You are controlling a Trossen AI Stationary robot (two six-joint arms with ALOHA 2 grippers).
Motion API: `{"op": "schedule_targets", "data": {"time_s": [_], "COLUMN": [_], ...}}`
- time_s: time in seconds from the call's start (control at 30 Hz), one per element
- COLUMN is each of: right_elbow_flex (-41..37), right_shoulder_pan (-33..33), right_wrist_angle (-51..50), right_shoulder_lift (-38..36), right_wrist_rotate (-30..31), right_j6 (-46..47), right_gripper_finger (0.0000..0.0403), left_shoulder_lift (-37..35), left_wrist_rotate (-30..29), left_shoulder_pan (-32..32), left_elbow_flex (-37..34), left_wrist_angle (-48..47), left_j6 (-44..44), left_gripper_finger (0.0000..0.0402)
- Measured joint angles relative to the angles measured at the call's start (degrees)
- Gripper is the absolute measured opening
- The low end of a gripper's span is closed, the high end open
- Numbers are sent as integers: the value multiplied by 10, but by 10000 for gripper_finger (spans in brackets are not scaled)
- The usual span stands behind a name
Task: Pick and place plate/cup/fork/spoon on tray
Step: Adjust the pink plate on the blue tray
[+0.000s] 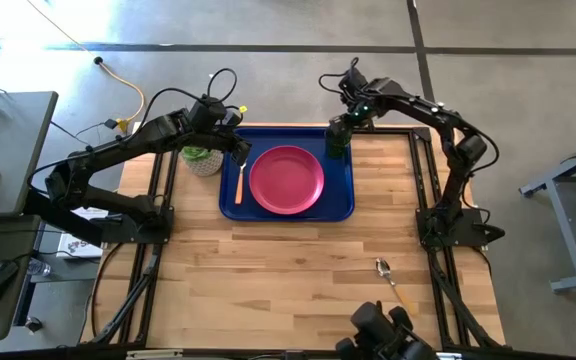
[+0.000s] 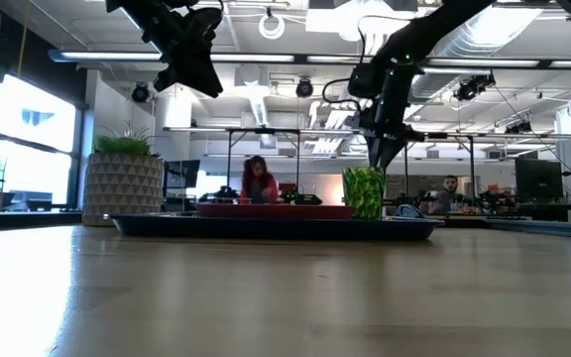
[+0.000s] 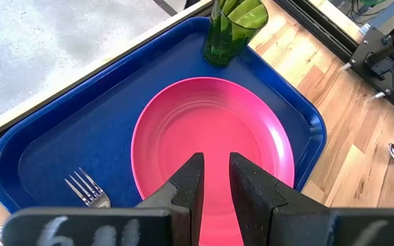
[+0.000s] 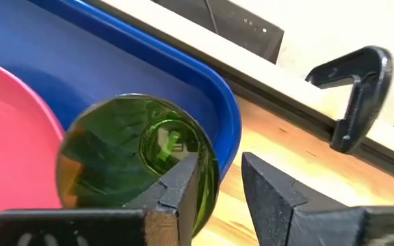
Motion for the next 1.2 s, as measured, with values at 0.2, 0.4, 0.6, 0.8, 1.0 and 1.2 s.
{"op": "schedule_targets", "data": {"time_s": [0.2, 0.4, 0.6, 0.8, 1.0, 1.2], "right_elbow_flex": [0, 0, 0, 0, 0, 0], "right_shoulder_pan": [0, 5, 19, 28, 36, 44], "right_wrist_angle": [0, 2, 12, 21, 21, 21], "right_shoulder_lift": [-46, -99, -144, -175, -181, -180], "right_wrist_rotate": [-1, -4, -5, -5, -5, -5], "right_j6": [2, 5, 14, 19, 37, 59], "right_gripper_finger": [106, 106, 106, 106, 106, 106], "left_shoulder_lift": [0, 5, 25, 69, 125, 156], "left_wrist_rotate": [0, 0, -4, -4, -5, -5], "left_shoulder_pan": [0, -2, -22, -55, -92, -122], "left_elbow_flex": [0, 0, 1, 1, 1, 1], "left_wrist_angle": [-7, -64, -89, -110, -111, -115], "left_j6": [-1, -39, -46, -28, -25, -53], "left_gripper_finger": [58, 58, 58, 58, 58, 58]}}
